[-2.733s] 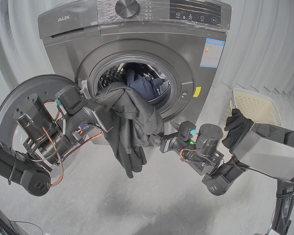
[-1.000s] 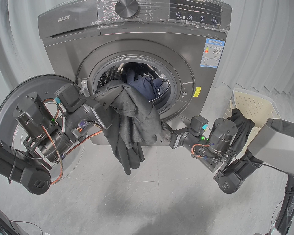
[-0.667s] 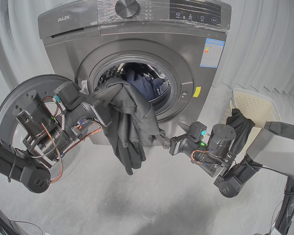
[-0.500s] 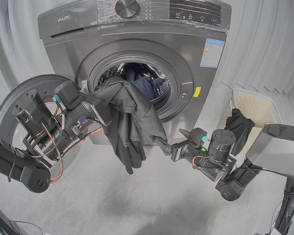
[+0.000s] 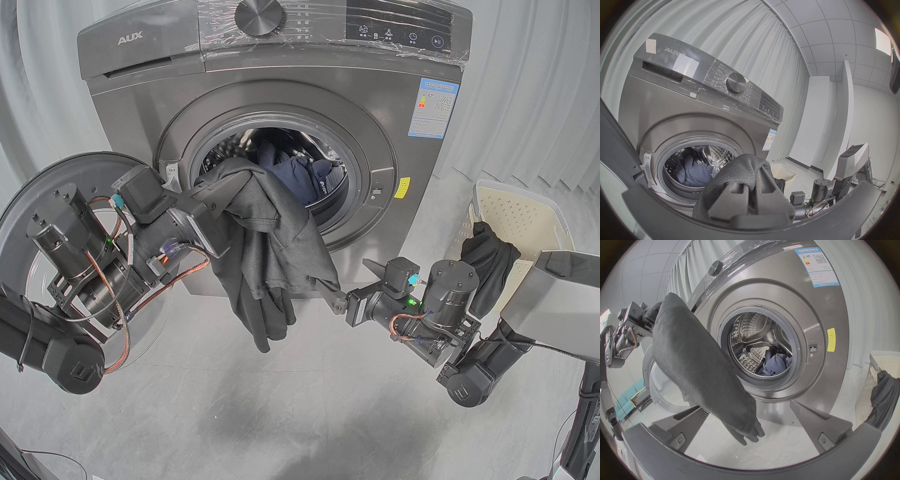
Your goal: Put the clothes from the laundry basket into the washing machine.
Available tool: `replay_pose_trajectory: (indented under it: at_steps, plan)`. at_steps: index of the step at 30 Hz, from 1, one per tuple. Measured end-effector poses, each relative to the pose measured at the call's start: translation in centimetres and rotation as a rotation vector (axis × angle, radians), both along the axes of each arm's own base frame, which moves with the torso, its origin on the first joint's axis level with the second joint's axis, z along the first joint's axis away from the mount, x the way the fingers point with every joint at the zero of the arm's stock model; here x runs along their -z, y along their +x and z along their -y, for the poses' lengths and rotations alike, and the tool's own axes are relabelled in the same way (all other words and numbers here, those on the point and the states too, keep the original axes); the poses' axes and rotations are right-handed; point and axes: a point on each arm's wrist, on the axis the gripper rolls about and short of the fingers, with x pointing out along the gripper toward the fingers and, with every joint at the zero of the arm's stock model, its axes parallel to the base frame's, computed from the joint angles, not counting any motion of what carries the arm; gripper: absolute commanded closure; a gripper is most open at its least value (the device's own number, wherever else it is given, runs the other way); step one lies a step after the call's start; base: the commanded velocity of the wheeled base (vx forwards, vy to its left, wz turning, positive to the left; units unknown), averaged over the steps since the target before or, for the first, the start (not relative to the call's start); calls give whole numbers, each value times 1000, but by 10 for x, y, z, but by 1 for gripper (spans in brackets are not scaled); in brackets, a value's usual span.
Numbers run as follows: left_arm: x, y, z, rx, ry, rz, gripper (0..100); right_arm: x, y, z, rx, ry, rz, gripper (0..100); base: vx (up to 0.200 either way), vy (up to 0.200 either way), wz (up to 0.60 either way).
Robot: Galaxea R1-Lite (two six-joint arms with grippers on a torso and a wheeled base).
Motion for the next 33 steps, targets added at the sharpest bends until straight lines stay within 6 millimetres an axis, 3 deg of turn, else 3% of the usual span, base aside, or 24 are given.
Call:
replay_pose_trajectory:
  at_steps: [8, 16, 22, 33]
  plan:
    - [1, 0, 1, 2, 2, -2, 100, -4, 7, 5, 15, 2, 21, 0, 0, 0, 0]
    - [1, 0, 1, 2, 2, -3, 100, -5, -10, -19, -63, 7, 24, 0, 0, 0, 0]
    - [2, 0, 0, 1, 6, -6, 100, -14, -14, -27, -83, 31, 51, 0, 0, 0, 0]
    - [4, 0, 1, 1, 10, -10, 100, -36, -22, -23, -109, 67, 96, 0, 0, 0, 0]
